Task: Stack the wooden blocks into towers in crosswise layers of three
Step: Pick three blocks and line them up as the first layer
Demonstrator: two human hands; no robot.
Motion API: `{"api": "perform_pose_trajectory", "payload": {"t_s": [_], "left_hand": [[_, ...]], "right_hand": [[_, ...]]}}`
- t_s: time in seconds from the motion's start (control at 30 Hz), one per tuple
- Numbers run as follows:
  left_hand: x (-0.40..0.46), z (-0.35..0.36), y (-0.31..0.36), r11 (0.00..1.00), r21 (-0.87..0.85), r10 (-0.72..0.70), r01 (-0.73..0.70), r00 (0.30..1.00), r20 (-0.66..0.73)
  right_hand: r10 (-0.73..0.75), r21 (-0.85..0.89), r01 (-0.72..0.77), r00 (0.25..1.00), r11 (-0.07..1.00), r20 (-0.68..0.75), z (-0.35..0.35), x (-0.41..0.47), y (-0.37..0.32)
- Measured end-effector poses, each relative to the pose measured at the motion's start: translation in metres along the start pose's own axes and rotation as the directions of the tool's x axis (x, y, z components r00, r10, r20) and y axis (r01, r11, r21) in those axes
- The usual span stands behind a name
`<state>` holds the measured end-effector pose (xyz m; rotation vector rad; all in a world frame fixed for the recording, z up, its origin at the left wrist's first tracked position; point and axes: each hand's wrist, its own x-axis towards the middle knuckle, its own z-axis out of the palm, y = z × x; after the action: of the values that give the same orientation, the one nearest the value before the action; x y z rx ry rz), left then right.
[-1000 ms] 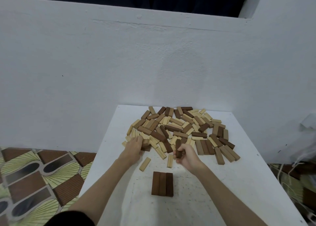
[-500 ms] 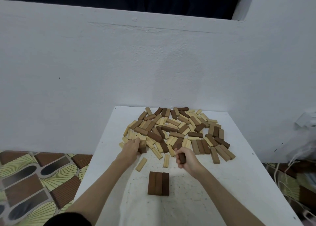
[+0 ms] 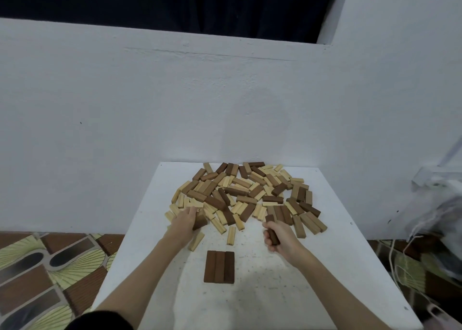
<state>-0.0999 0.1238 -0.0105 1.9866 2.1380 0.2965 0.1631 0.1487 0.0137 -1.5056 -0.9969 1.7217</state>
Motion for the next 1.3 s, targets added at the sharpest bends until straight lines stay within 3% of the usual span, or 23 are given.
{"api": "perform_pose_trajectory", "payload": {"t_s": [0.2, 0.4, 0.63, 0.87, 1.03, 1.13, 1.3], "left_hand": [[-0.01, -0.005, 0.004, 0.976, -0.208, -0.074, 0.058, 0.995, -0.069], [-0.029, -0.016, 0.046, 0.867, -0.464, 0.051, -0.18, 0.959, -0.278], [-0.045, 0.015, 0.104, 0.822, -0.496, 0.188, -0.281, 0.955, -0.23], [-0.047, 0.03, 0.137, 0.807, -0.554, 0.183, -0.202, 0.979, -0.091], [-0.05, 0.031, 0.149, 0.892, -0.361, 0.261, -0.272, 0.962, -0.081], [-0.049, 0.04, 0.149, 0.936, -0.148, 0.328, -0.319, 0.943, 0.046], [-0.047, 0.046, 0.149, 0.942, -0.121, 0.33, -0.312, 0.929, 0.17]], "right_hand": [[-0.001, -0.009, 0.001, 1.0, 1.0, -0.01, -0.002, -0.003, 0.002], [-0.071, -0.055, 0.074, 0.996, 0.996, 0.05, 0.004, -0.009, 0.001], [-0.119, -0.066, 0.122, 0.991, 0.99, 0.059, -0.004, -0.021, 0.004], [-0.134, -0.096, 0.127, 0.989, 0.987, -0.068, -0.039, -0.021, 0.013], [-0.142, -0.095, 0.126, 0.972, 0.987, -0.189, -0.061, -0.015, 0.02], [-0.159, -0.162, 0.129, 0.968, 0.978, -0.194, -0.064, -0.014, 0.027], [-0.248, -0.347, 0.161, 0.943, 0.924, -0.22, -0.064, -0.011, 0.034]]}}
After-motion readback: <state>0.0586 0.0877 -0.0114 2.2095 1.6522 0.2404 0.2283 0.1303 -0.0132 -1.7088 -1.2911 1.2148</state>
